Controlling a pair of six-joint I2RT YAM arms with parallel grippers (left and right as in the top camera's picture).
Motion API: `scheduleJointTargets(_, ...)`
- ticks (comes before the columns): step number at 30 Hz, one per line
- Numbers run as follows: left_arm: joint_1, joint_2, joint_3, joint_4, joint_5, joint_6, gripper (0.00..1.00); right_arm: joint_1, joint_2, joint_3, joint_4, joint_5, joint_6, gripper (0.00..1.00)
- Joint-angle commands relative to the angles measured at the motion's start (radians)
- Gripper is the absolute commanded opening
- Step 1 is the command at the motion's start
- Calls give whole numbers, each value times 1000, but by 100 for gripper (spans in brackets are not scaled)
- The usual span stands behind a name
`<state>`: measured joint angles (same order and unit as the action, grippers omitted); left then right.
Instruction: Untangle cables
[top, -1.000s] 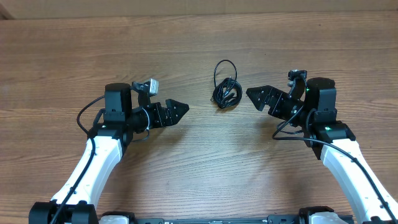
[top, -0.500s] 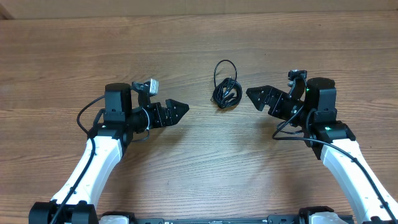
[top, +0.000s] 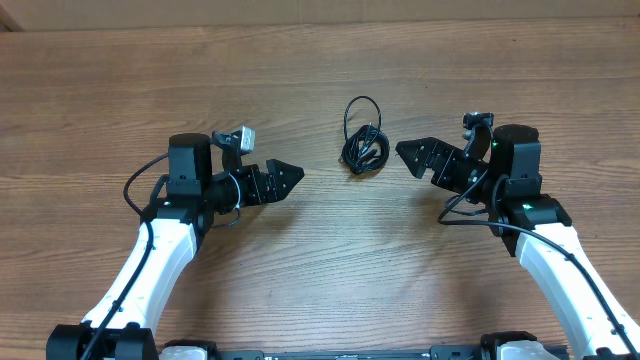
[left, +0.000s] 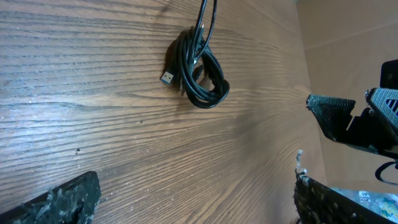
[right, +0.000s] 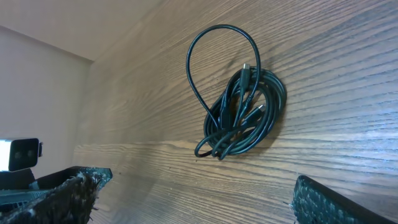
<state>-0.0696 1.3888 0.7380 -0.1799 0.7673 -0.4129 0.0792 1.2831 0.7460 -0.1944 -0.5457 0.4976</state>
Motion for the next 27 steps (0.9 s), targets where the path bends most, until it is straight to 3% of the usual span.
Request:
scheduleJointTargets(1, 4, 5, 27, 4, 6, -3, 100, -2, -2, 14, 6, 6, 3, 100)
scheduleJointTargets(27, 4, 5, 27, 4, 6, -3, 100, -2, -2, 14, 32, 58, 3, 100)
